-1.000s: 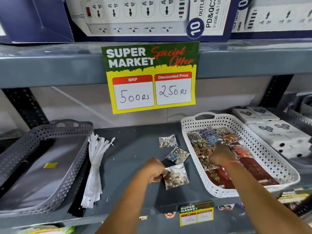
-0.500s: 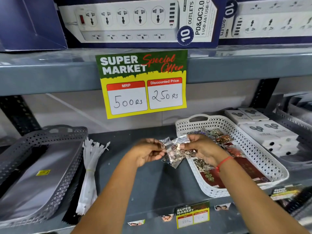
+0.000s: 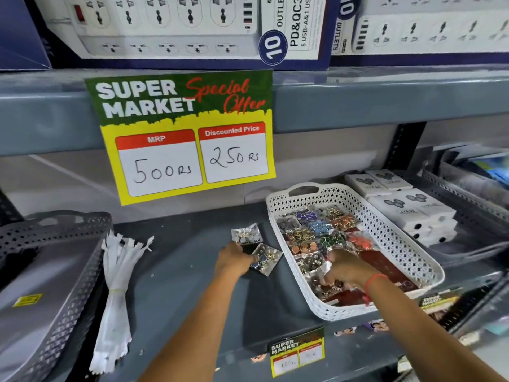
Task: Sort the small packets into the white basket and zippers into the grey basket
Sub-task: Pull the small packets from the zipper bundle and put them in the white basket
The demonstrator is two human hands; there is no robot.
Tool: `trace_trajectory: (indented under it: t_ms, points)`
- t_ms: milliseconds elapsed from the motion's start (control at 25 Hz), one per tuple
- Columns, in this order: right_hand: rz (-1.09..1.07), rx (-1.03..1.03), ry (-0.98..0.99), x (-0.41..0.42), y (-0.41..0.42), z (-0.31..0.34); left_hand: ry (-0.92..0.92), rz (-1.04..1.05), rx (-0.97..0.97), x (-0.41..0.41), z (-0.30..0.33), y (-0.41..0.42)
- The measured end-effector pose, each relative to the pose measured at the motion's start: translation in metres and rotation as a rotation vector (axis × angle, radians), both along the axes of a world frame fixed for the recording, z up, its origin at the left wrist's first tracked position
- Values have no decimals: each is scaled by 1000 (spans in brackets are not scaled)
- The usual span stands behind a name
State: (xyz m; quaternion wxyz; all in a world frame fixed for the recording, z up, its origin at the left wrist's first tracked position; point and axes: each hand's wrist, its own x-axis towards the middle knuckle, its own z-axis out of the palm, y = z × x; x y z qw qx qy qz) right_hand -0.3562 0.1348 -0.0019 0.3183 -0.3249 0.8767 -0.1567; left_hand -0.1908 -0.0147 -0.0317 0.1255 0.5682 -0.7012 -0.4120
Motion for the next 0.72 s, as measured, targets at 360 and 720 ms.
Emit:
trace_trajectory:
  t_ms: [360,720]
  points:
    - [104,114,308,13,-4,2,84,-31,275,-16,-1,-6]
    - [75,-612,-76,54,-68,43,355,-151,429,25,64,-23]
